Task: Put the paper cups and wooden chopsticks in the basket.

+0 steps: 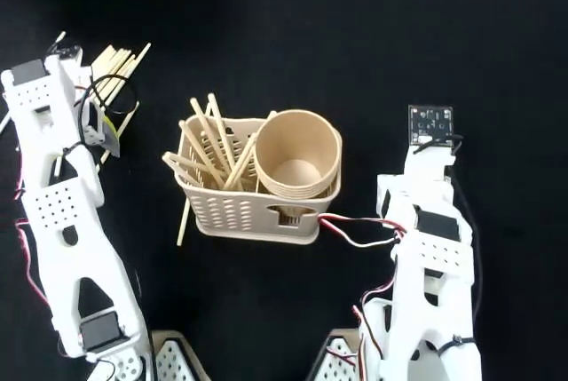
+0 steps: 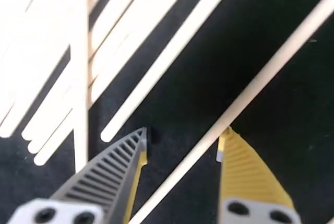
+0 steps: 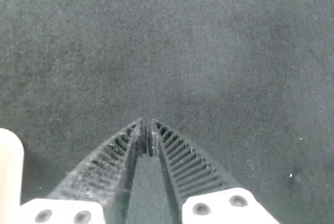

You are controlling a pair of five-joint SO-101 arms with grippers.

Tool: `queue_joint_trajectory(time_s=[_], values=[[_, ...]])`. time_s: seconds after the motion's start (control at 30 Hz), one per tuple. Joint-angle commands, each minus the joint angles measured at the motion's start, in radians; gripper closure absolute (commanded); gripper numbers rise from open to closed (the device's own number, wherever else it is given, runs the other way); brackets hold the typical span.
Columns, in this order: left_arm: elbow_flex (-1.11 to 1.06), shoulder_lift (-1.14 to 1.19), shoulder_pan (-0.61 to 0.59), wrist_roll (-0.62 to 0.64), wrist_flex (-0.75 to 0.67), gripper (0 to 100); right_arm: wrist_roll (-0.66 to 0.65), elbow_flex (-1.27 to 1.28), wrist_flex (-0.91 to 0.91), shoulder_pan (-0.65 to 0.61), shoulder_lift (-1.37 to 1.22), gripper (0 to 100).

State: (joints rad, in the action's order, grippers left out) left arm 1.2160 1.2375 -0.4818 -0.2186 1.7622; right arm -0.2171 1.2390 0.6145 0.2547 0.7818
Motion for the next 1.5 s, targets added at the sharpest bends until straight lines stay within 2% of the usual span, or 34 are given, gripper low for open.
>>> queue_joint_trajectory(time_s=[0.0, 0.07, 0.27, 0.4, 0.57, 0.8, 0.9, 1.07, 1.23, 1.47], values=[[0.071, 0.023, -0.030, 0.000, -0.003, 87, -0.008, -0.004, -0.018, -0.005, 0.004, 97.4], [0.087, 0.021, -0.035, 0.000, -0.003, 97, -0.008, -0.004, -0.018, -0.005, 0.004, 97.4], [0.107, -0.005, -0.061, 0.002, 0.002, 97, -0.008, -0.004, -0.018, -0.005, 0.004, 97.4], [-0.019, -0.121, -0.065, 0.002, 0.002, 97, -0.008, -0.004, -0.018, -0.005, 0.004, 97.4], [-0.283, -0.397, -0.035, 0.002, 0.002, 97, -0.008, -0.004, -0.018, -0.005, 0.004, 97.4], [-0.720, -0.985, 0.050, 0.002, -0.038, 97, -0.008, -0.004, -0.018, -0.005, 0.004, 97.4], [-0.935, -1.261, 0.071, 0.003, -0.129, 97, -0.008, -0.004, -0.018, -0.005, 0.004, 97.4], [-1.331, -1.725, 0.117, 0.037, -0.358, 97, -0.008, -0.004, -0.018, -0.005, 0.004, 97.4], [-1.629, -2.200, 0.222, 0.037, -0.582, 97, -0.008, -0.004, -0.018, -0.005, 0.004, 97.4], [-1.974, -2.713, 0.437, 0.058, -1.088, 97, -0.008, -0.004, -0.018, -0.005, 0.004, 97.4]])
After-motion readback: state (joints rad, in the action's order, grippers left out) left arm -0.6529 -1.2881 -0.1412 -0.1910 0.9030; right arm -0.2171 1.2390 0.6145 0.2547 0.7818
